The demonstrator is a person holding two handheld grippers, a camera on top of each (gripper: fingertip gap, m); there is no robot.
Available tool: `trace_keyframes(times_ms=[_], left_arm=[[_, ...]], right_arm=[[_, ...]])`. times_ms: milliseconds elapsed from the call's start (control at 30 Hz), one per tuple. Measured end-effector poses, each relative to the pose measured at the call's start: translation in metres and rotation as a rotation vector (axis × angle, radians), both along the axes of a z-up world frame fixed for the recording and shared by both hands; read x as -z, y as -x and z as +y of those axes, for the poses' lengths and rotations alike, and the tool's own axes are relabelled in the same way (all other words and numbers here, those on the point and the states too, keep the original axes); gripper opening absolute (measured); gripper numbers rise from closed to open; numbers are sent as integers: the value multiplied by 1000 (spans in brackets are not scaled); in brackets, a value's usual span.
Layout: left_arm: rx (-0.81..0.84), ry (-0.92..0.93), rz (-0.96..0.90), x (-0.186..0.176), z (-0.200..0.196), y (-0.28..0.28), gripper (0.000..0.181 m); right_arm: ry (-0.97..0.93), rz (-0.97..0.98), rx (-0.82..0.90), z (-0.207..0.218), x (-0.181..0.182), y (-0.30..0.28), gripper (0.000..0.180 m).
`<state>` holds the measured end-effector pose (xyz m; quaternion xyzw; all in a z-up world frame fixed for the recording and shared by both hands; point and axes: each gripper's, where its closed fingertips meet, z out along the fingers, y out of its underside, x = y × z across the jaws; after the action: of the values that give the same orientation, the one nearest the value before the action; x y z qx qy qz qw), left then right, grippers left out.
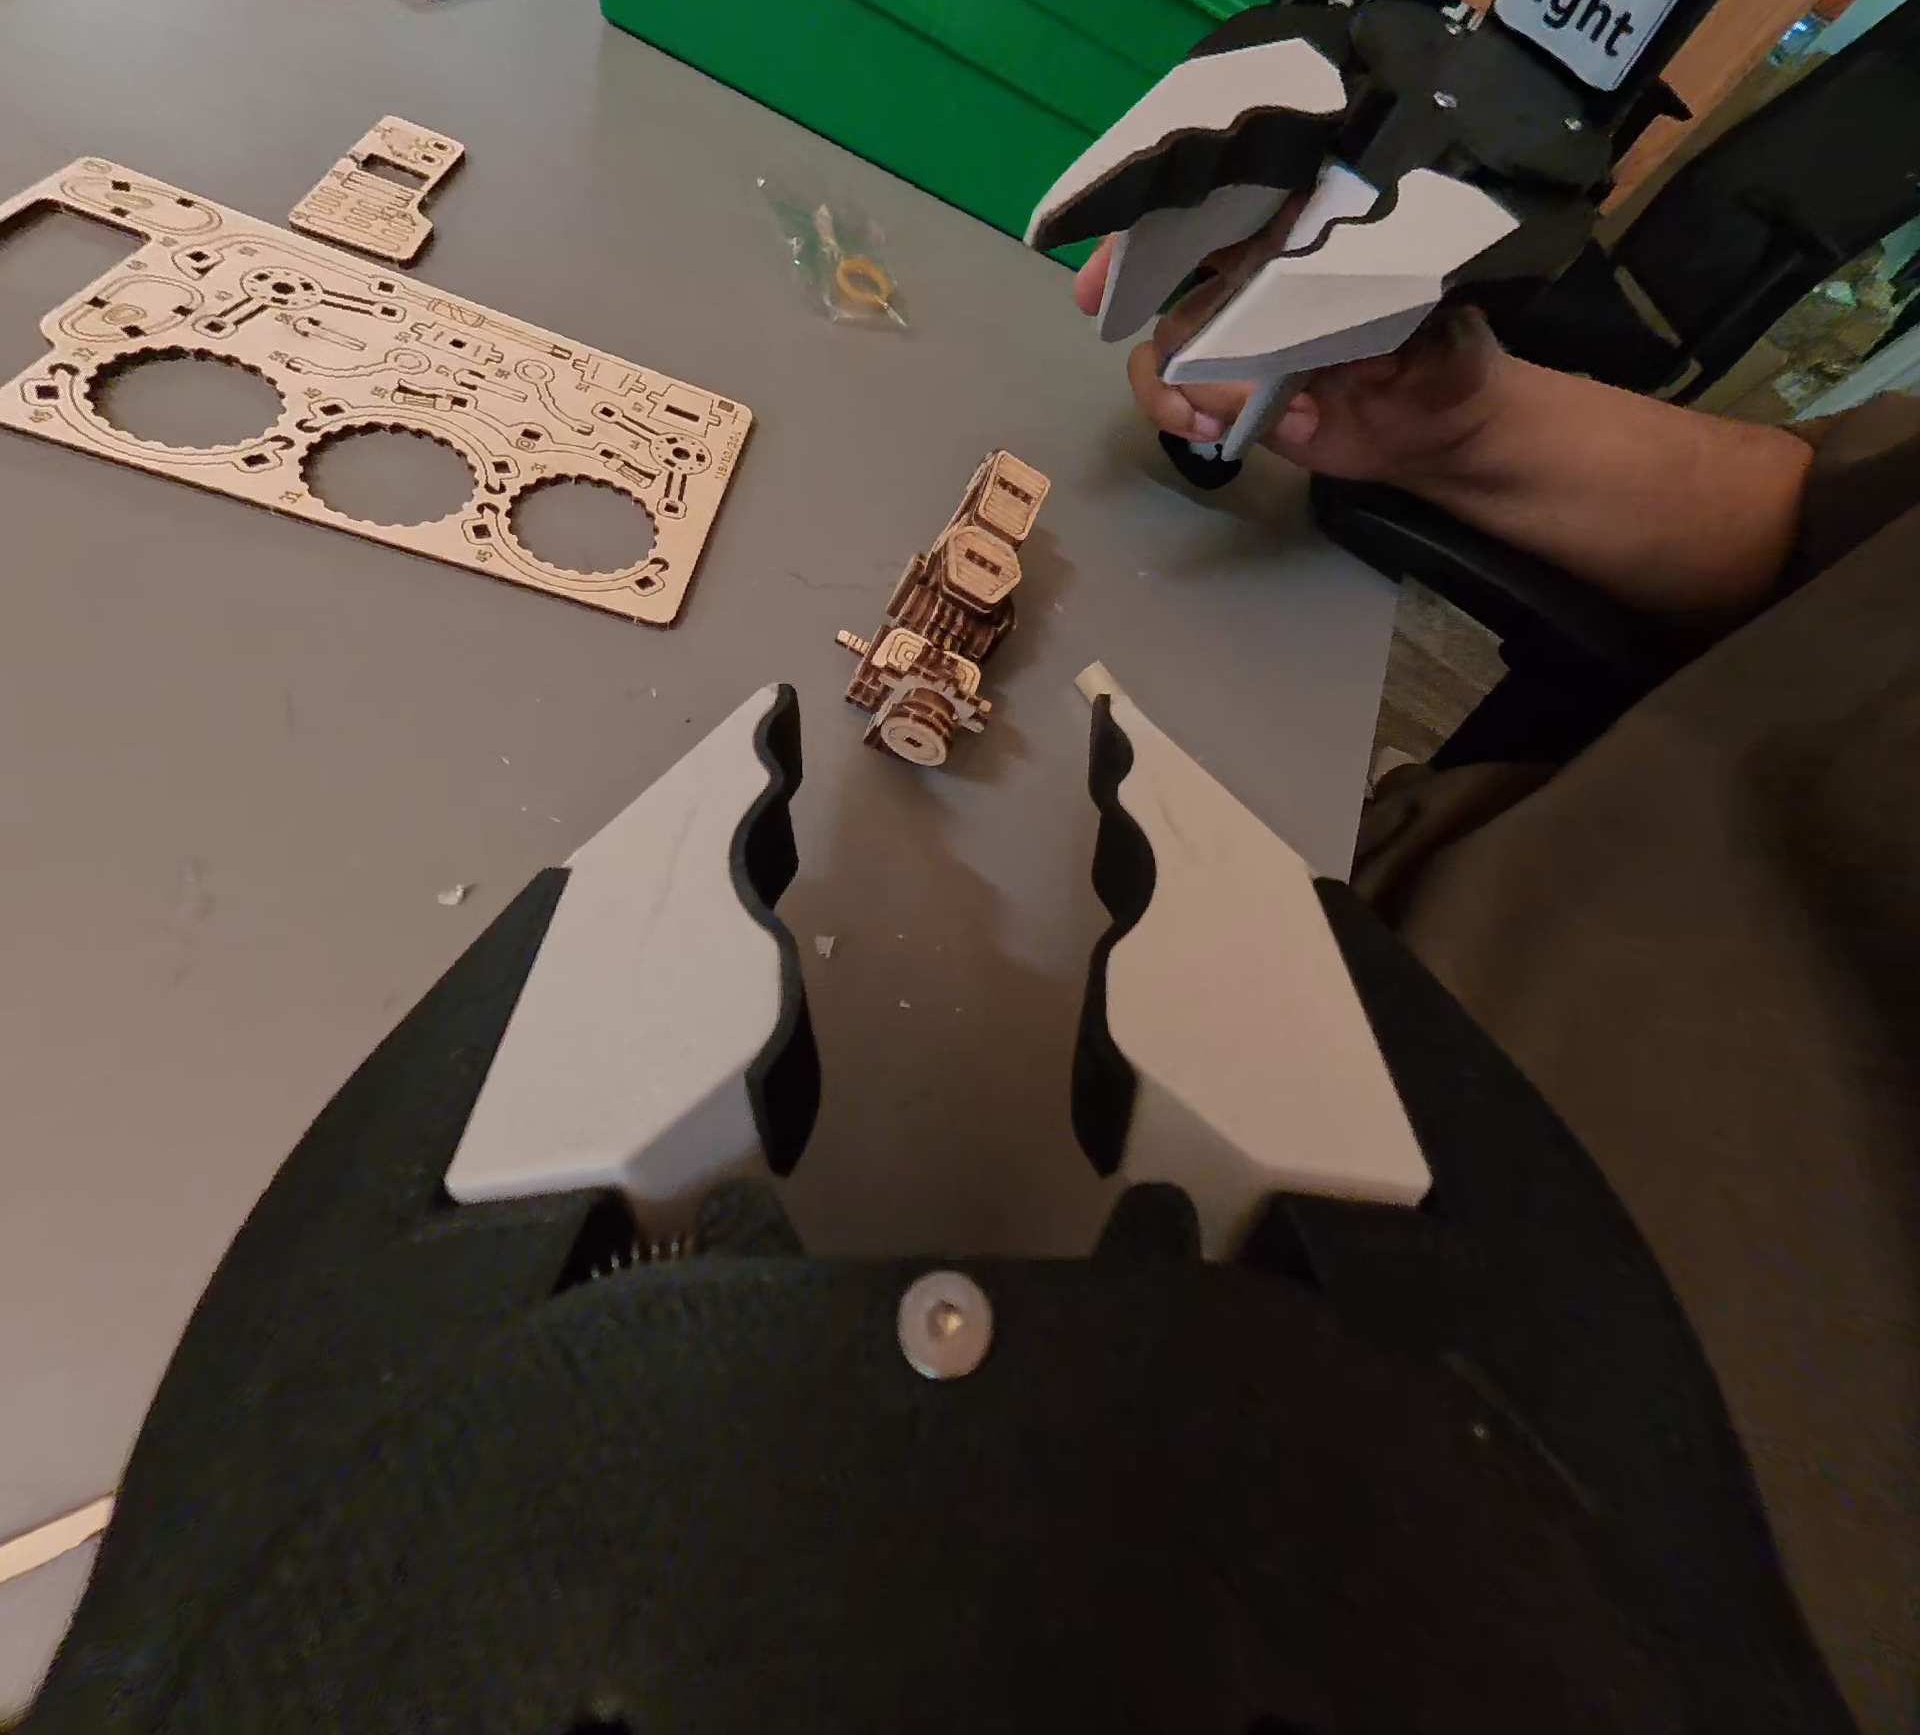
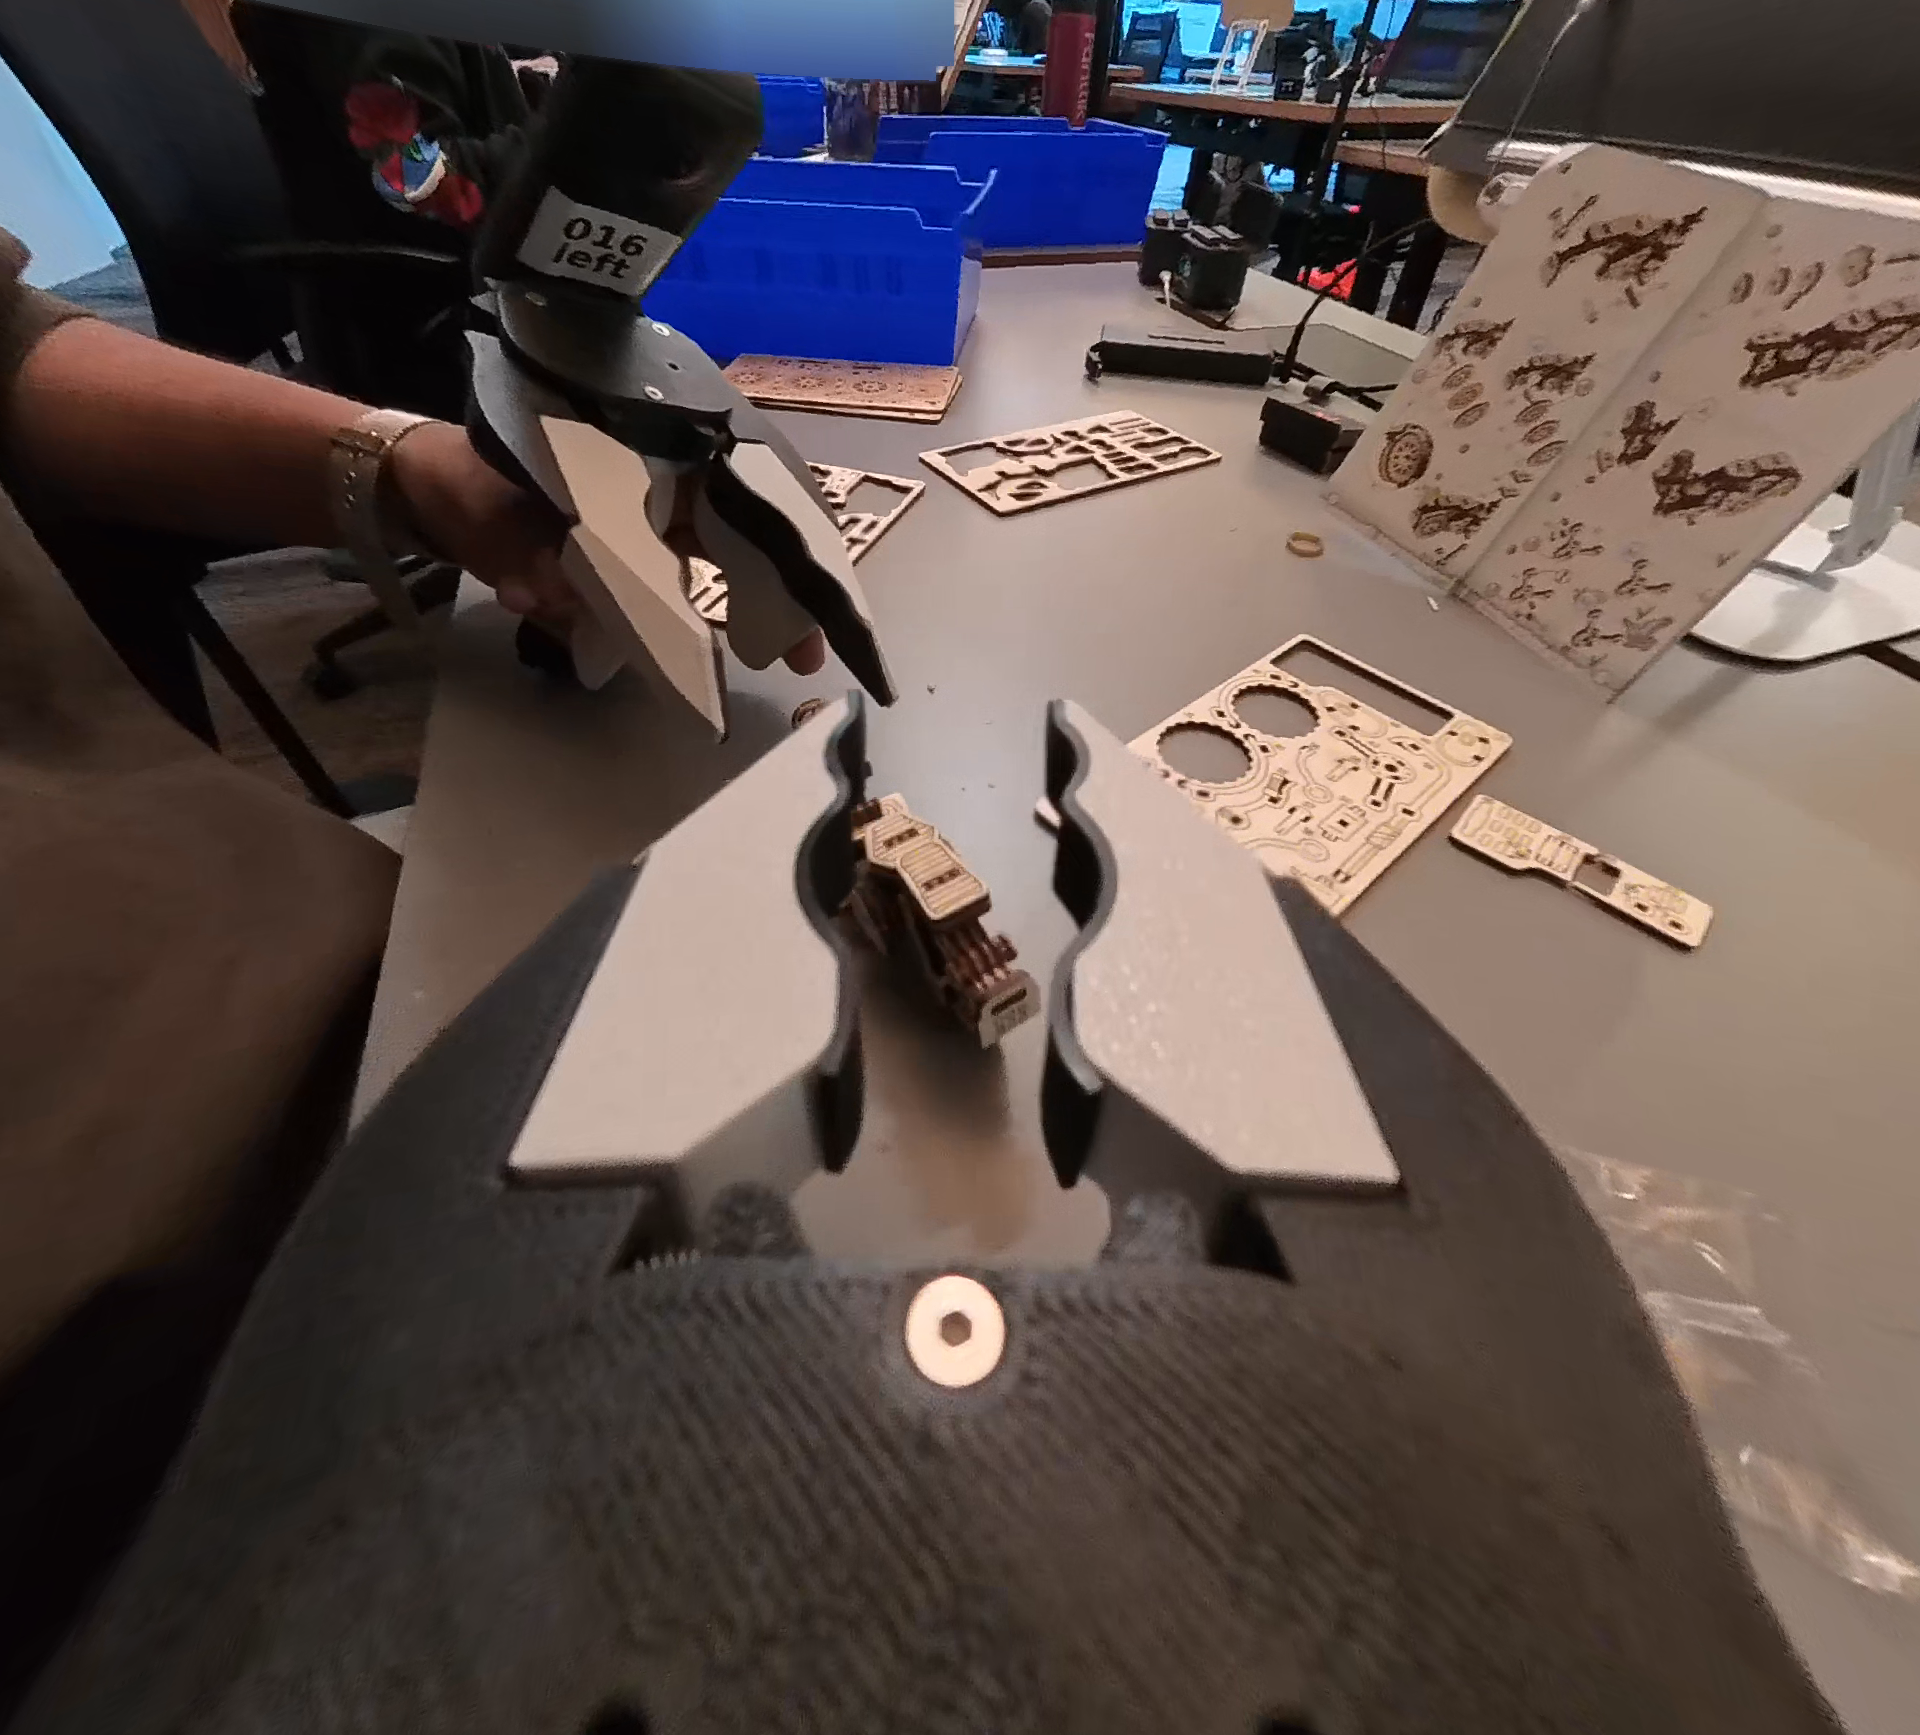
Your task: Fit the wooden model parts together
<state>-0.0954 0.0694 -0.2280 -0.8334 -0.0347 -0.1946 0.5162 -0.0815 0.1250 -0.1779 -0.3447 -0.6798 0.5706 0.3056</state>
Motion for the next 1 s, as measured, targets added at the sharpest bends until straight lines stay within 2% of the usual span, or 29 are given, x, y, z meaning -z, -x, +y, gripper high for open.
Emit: trace_keyframes(times_ms=[33,233,467,1000], left_arm=[[-5,-1,3,0,0,0,55],[-57,2,-7,-1,2,-1,52],[-60,44,42,8,1,-1,52],[-48,13,46,3,0,-1,52]], right_arm=[[-3,7,4,0,-1,0,33],[6,3,23,3,1,3,34],[15,-4,42,7,2,6,34],[-22,-3,72,18,4,5,37]])
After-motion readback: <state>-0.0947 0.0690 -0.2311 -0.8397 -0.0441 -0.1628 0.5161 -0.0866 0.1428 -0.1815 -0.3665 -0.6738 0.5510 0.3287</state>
